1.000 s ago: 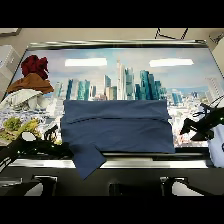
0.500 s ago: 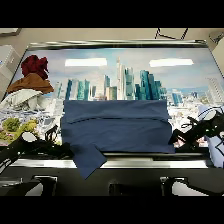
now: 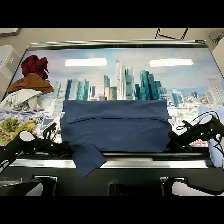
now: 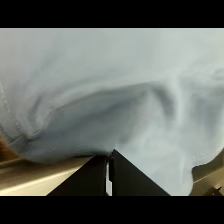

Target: Fold the clothes and pants, and hang the long-sleeved shirts on hangers.

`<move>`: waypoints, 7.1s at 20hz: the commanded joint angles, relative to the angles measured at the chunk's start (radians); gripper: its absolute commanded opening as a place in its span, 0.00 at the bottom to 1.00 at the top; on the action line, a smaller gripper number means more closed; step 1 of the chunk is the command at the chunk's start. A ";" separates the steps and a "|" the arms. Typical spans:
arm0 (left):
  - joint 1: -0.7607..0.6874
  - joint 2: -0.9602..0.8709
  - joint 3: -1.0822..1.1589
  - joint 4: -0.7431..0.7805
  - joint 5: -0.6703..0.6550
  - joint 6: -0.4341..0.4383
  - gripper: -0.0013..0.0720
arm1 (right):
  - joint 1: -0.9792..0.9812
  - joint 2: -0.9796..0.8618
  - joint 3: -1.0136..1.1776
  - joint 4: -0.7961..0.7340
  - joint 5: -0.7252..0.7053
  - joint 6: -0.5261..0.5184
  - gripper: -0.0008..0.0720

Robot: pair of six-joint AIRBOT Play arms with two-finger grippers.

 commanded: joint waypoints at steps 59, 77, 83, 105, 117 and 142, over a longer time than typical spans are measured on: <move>-0.781 -0.956 1.074 -0.581 0.586 -0.289 0.05 | 0.469 0.280 0.749 0.412 0.043 0.278 0.07; 0.039 -0.248 1.073 0.172 0.106 -0.135 0.05 | 0.895 -0.454 0.749 0.899 -0.567 0.121 0.07; -0.002 -0.118 1.072 0.172 0.106 -0.113 0.05 | 0.895 -0.538 0.749 1.171 -0.566 -0.046 0.91; -0.091 -0.118 1.056 0.156 0.080 -0.125 0.05 | 0.464 -0.431 0.555 0.596 -0.127 -0.082 0.07; -0.091 -0.119 1.056 0.156 0.082 -0.121 0.05 | -0.222 -0.113 0.874 0.514 -0.013 0.063 0.07; -0.091 -0.120 1.056 0.156 0.083 -0.126 0.05 | -0.790 0.042 0.438 -0.281 0.103 0.250 0.07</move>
